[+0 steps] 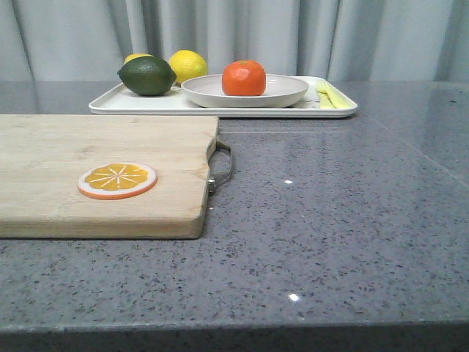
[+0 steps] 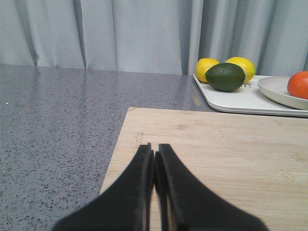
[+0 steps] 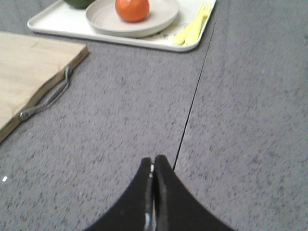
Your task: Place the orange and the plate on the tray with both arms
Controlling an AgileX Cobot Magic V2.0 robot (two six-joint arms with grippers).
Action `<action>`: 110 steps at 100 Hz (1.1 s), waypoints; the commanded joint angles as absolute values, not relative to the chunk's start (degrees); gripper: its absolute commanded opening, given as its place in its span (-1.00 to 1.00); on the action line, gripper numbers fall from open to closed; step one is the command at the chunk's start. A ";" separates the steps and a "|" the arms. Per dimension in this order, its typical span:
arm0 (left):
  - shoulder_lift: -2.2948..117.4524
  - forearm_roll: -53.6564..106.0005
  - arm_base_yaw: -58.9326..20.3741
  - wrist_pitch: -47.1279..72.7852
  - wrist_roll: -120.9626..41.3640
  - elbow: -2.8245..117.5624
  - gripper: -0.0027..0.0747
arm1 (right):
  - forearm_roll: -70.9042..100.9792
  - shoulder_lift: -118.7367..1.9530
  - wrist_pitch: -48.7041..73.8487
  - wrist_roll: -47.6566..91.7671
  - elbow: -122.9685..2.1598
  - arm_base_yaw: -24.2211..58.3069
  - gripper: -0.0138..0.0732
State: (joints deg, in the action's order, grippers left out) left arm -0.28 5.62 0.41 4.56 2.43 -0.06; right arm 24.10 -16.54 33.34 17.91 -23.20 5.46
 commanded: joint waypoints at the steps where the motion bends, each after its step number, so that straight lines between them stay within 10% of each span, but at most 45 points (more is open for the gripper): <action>1: -1.98 5.69 0.40 0.00 2.59 -1.34 -0.98 | 24.55 -16.38 25.01 18.49 -23.50 5.13 -0.84; 82: -1.98 5.69 0.40 0.00 2.59 -1.34 -0.98 | 0.57 -2.23 -9.13 -3.25 0.29 -2.23 -0.84; 110: -1.98 5.69 0.40 0.00 2.59 -1.34 -0.98 | -3.57 1.77 -3.57 -4.42 1.61 -2.23 -0.84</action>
